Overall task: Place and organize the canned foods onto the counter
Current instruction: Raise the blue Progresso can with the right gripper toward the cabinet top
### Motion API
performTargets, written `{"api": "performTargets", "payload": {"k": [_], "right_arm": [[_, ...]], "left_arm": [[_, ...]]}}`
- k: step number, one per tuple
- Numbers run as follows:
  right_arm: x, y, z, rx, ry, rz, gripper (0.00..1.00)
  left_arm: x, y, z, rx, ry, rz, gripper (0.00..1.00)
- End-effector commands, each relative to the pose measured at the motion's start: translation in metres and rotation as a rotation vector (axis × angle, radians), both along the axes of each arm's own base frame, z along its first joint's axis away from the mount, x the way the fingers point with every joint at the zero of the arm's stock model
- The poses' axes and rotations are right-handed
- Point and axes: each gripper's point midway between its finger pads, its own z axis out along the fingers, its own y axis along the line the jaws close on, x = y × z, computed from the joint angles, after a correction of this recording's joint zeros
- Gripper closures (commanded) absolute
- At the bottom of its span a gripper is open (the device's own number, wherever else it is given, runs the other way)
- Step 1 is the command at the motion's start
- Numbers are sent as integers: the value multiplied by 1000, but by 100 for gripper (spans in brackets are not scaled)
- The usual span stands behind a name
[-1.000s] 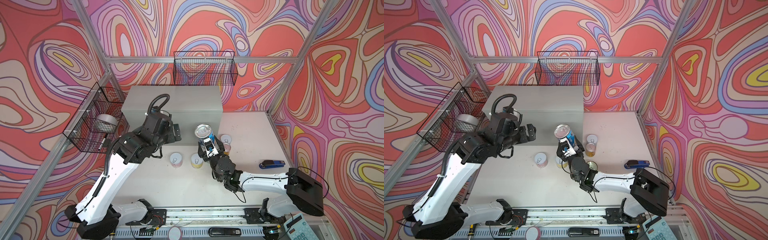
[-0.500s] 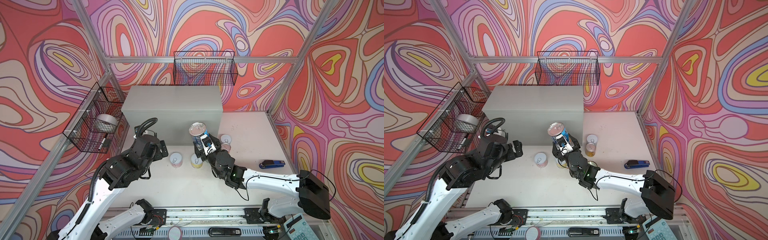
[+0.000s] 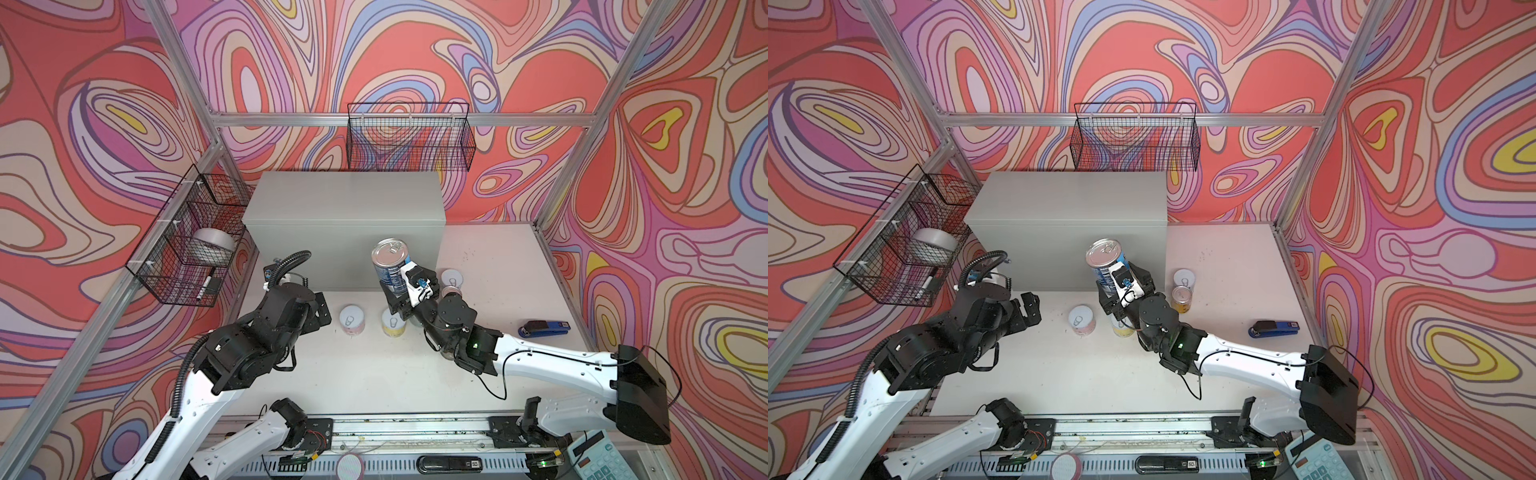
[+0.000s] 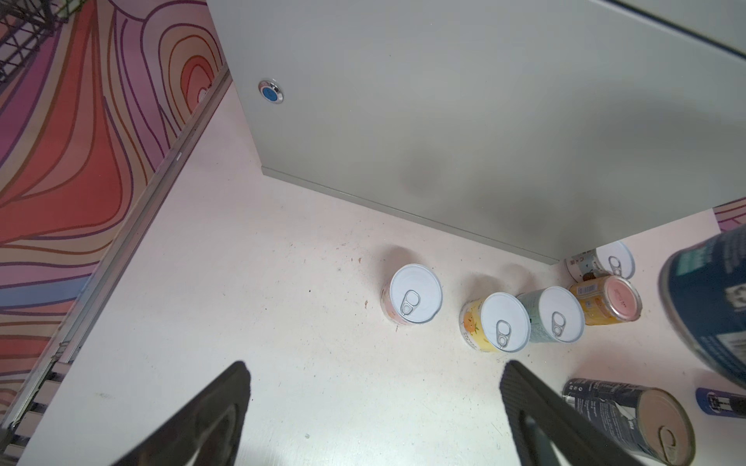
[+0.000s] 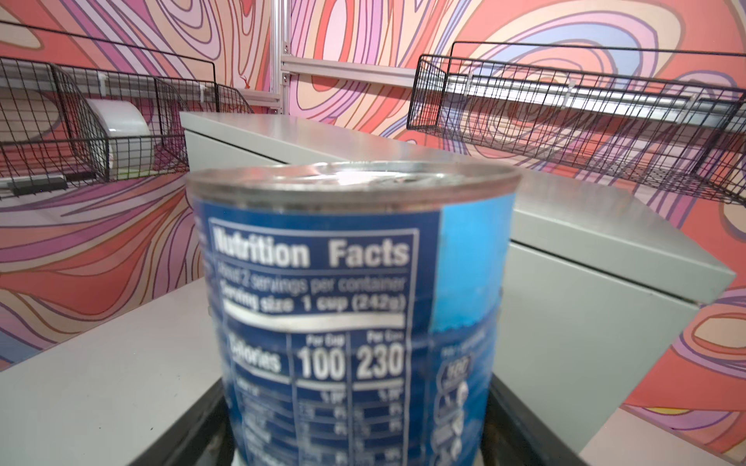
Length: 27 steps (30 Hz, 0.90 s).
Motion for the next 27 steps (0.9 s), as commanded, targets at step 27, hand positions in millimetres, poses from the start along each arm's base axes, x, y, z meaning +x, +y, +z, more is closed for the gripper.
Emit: {"api": "performTargets", "payload": {"k": [27], "right_arm": [[68, 63, 183, 295, -264, 129, 30]], "left_arm": [[-25, 19, -28, 38, 12, -24, 0]]}}
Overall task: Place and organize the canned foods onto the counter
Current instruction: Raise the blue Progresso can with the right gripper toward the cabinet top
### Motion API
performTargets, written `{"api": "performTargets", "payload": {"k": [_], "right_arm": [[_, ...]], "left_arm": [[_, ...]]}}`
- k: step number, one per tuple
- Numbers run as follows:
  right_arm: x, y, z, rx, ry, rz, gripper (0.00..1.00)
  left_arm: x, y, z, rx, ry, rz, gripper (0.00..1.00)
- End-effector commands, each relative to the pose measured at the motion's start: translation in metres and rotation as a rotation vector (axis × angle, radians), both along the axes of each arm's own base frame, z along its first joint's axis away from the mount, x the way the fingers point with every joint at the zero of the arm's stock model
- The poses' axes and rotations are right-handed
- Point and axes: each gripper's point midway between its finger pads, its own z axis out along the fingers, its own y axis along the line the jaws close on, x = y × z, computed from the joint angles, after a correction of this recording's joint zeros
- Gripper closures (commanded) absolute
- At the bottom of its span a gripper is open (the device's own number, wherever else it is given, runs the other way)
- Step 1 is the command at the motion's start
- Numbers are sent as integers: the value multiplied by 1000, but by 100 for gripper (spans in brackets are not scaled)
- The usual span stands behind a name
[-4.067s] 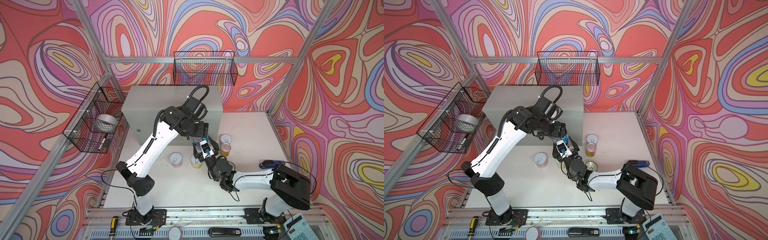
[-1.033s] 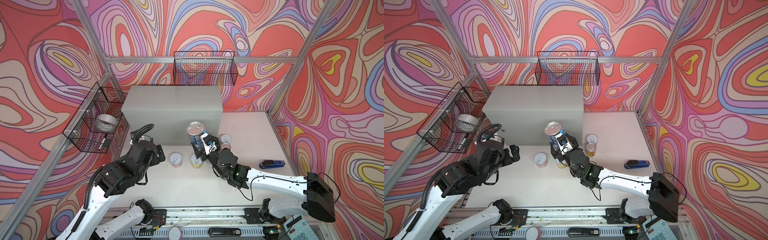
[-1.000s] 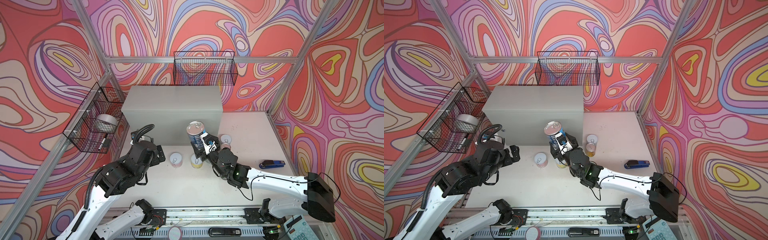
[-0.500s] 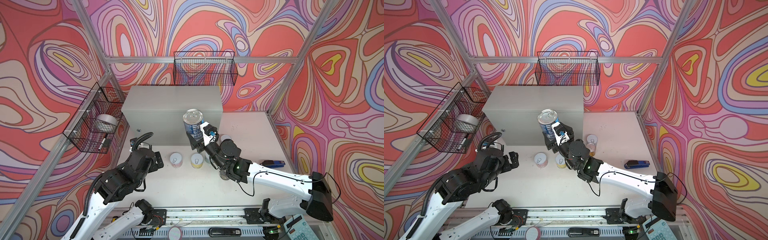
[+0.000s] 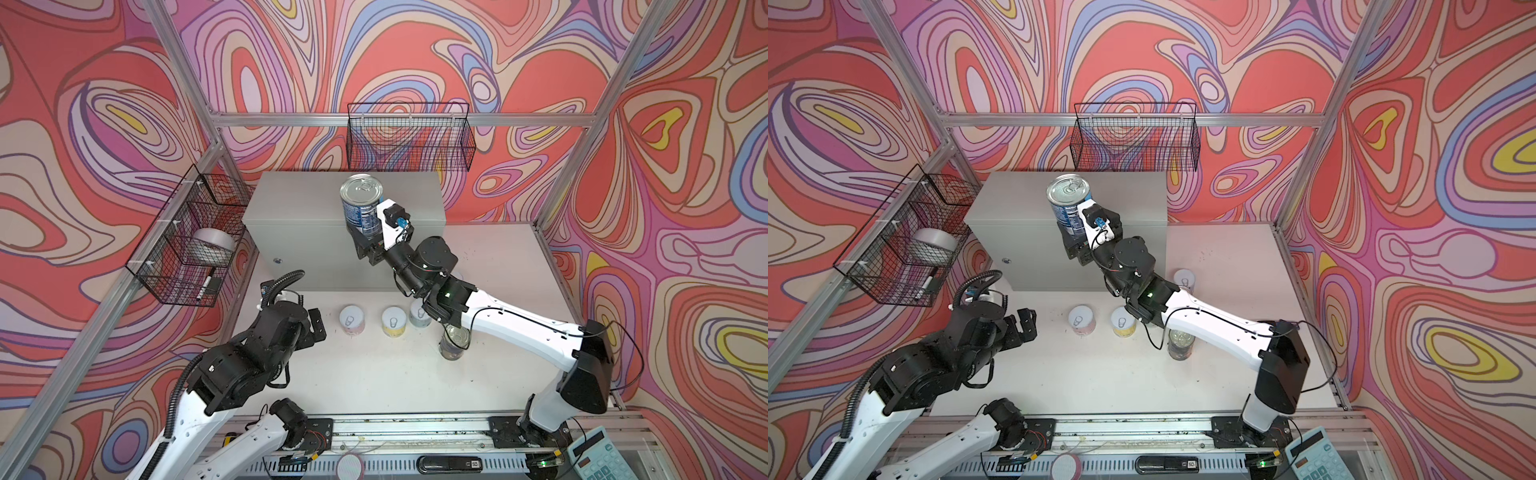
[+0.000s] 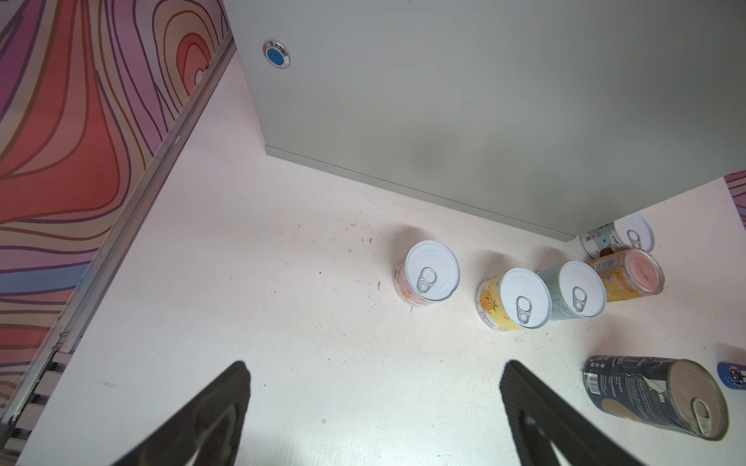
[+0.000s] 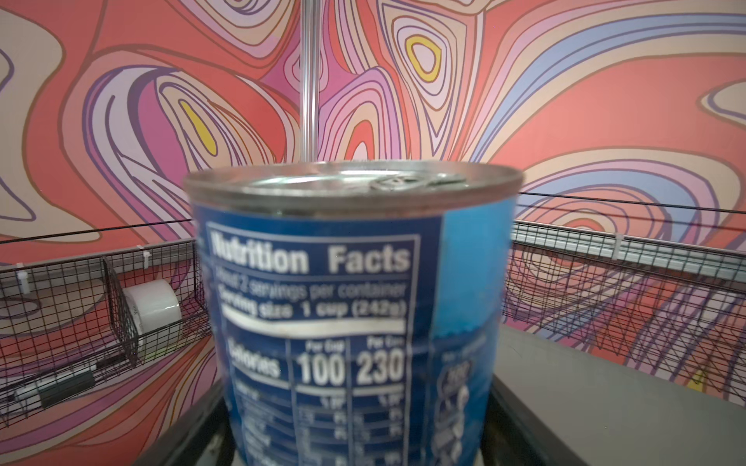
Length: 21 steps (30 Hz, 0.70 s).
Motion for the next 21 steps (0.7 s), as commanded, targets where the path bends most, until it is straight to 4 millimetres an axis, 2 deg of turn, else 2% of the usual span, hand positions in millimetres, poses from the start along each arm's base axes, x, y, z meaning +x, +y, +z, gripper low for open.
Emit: {"api": "performTargets", "payload": {"k": [1, 5, 10, 17, 21], "right_arm": [[5, -8, 57, 143, -108, 27, 30], [43, -8, 50, 174, -87, 0, 30], [71, -6, 47, 193, -75, -49, 30], [91, -11, 33, 165, -92, -157, 30], [104, -33, 25, 182, -75, -252, 30]], "left_arm": [[-7, 10, -7, 37, 12, 9, 0], [-13, 12, -9, 22, 7, 2, 0], [-19, 16, -14, 25, 18, 2, 0], [-21, 21, -12, 44, 8, 11, 0], [-18, 21, -13, 56, 7, 10, 0]]}}
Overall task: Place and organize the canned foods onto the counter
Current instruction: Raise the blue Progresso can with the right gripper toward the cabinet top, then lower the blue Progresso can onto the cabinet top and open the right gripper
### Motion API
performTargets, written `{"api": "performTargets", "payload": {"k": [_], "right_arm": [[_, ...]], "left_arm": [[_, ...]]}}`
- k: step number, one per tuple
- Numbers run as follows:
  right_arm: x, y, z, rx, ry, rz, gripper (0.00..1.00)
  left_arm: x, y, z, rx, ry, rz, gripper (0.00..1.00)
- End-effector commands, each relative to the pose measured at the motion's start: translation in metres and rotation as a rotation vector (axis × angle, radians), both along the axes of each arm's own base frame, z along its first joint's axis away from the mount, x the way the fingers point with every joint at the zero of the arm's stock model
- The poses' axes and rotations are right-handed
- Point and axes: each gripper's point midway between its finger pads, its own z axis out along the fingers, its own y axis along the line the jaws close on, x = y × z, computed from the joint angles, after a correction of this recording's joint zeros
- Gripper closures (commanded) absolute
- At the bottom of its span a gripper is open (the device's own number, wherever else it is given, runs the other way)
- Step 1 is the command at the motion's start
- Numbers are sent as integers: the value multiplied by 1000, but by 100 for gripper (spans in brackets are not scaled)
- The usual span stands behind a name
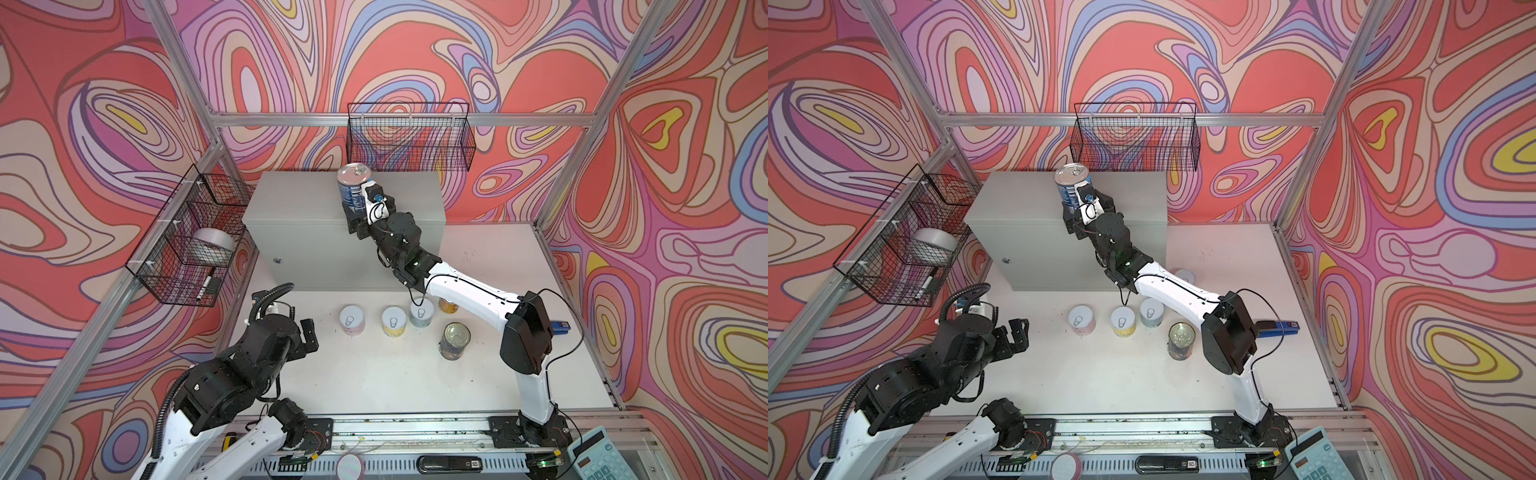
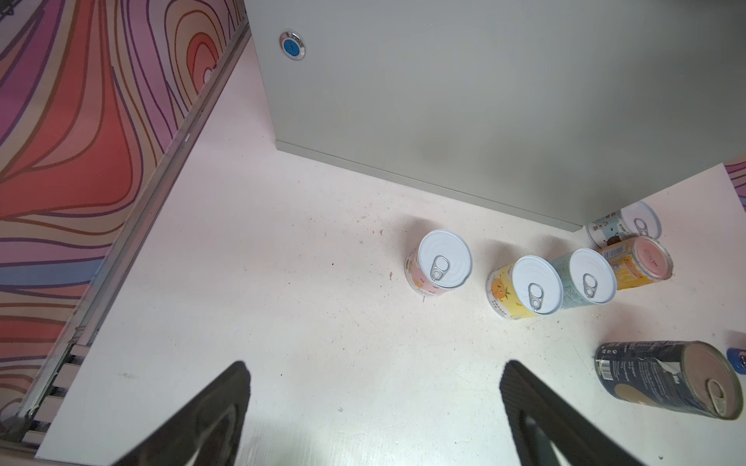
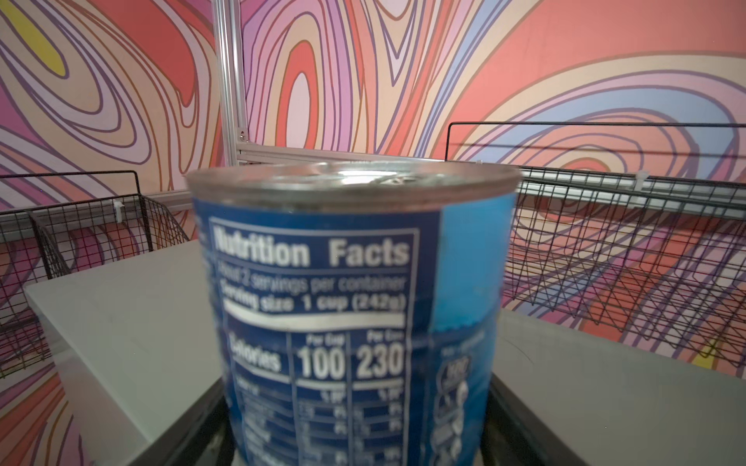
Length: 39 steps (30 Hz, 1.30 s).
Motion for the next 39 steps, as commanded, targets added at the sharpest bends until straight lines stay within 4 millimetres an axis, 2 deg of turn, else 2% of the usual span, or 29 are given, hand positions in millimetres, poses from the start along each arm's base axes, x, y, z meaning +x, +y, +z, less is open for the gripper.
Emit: {"api": "performTargets", "payload": {"k": [1, 7, 10, 20, 29, 34, 39], "right_arm": [[-5, -47, 73, 194, -168, -111, 30], [9, -77, 66, 213, -143, -185, 30], [8, -86, 63, 213, -150, -219, 30], [9, -87, 52, 162, -135, -231, 29], [10, -88, 48, 134, -115, -240, 9], [9, -92, 47, 145, -102, -255, 3], [7, -98, 47, 156, -102, -272, 2]], "left_arm": [[0, 6, -6, 46, 14, 16, 0], [8, -3, -8, 56, 30, -9, 0], [12, -7, -8, 62, 39, -18, 0], [13, -9, -7, 46, 29, -18, 0], [11, -6, -10, 46, 37, 0, 0], [10, -4, -12, 60, 54, 10, 0], [9, -3, -12, 60, 56, 13, 0]]}}
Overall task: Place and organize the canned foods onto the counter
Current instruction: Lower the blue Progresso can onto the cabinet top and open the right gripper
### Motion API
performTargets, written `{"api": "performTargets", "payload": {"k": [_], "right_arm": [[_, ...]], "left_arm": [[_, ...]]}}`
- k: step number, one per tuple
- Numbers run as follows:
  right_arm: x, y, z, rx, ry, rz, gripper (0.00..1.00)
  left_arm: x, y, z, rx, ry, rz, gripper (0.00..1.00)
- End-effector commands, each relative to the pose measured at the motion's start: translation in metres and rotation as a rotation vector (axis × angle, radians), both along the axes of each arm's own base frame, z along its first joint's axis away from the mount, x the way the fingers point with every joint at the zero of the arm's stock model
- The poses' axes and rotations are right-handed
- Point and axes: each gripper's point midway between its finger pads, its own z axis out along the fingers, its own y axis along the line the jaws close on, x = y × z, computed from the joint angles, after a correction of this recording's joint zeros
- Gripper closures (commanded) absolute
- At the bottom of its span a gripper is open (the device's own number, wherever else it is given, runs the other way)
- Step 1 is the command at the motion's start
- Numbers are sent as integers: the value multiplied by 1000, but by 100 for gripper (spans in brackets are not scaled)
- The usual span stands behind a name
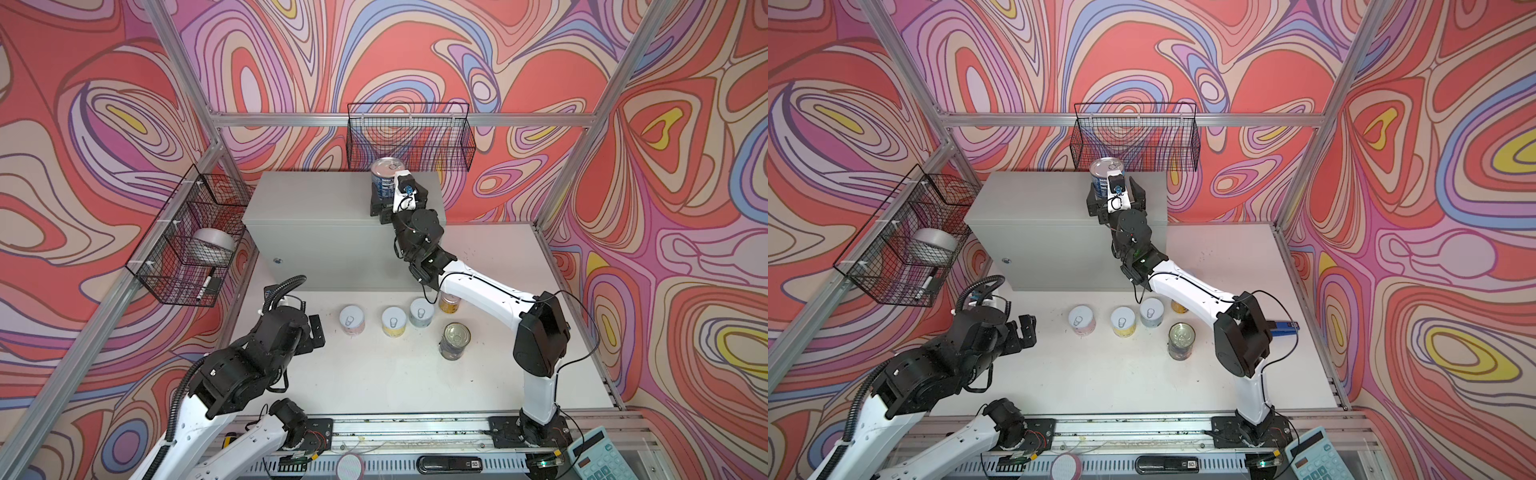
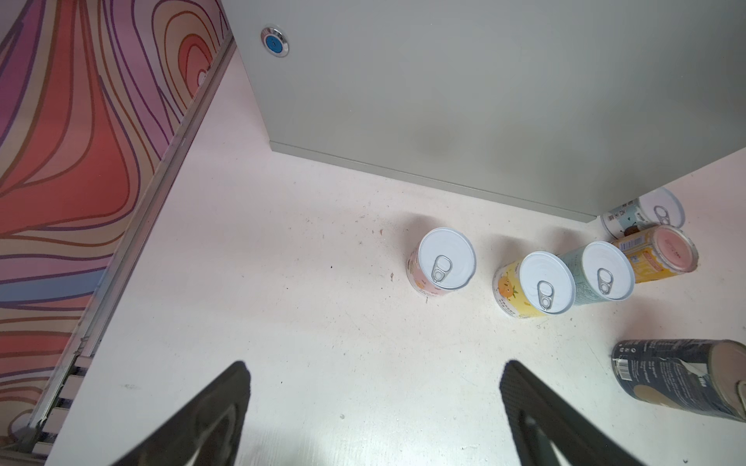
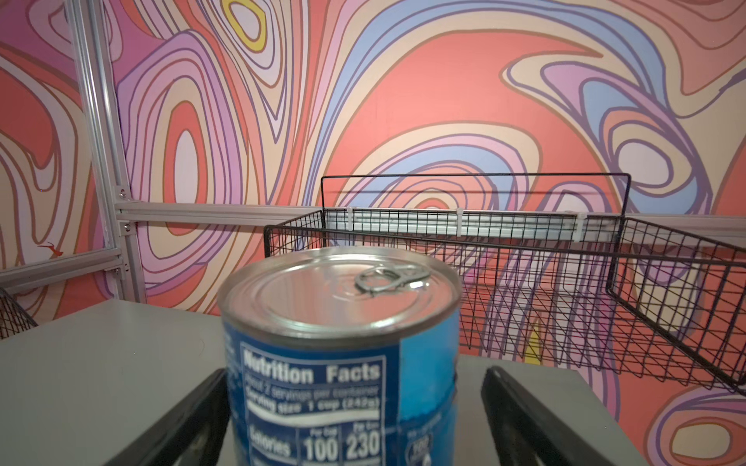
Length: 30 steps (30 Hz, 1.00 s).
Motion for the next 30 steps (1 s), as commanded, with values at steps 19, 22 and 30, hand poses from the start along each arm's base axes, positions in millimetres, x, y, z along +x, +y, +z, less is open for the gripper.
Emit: {"api": "performTargets", "payload": {"k": [19, 22, 30], "right_arm": [[-63, -60, 26, 45, 20, 23, 2], [-83, -72, 13, 2, 118, 61, 2], [-163, -135, -25, -26, 287, 126, 2]], "left_arm": [[13, -19, -8, -7, 5, -64, 0], [17, -25, -15, -16, -2, -89, 0], [27, -42, -36, -23, 17, -139, 0]]}}
